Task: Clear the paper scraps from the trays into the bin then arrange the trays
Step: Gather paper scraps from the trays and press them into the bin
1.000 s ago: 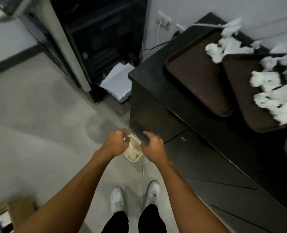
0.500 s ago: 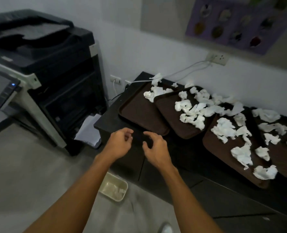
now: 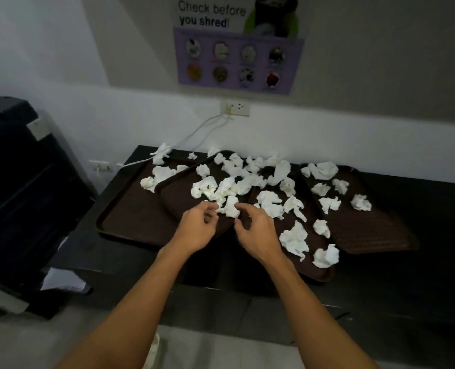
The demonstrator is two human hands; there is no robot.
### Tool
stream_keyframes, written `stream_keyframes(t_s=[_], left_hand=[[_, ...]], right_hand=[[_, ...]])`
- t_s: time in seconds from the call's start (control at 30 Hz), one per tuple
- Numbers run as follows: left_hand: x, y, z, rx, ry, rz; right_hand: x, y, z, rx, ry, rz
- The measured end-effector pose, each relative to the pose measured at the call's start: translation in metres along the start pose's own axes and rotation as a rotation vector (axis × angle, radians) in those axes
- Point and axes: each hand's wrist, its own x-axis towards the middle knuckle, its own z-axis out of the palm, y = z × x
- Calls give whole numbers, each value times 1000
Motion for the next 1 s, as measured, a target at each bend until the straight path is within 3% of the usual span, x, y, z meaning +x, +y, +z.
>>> stream_keyframes(t_s=[0.4,0.67,0.83,1.0], left_hand=[[35,41,150,-46,-135,-37],[31,38,202,-33,-211,-80],[35,34,212,12,-240,-81],[34,34,220,80,-254,-86]], right_hand=[[14,127,-100,-52,21,85],[-1,199,-135,-525,-286,201],[-12,221,-118,-422,-342,300],[-19,227,-109,-344,-277,325]])
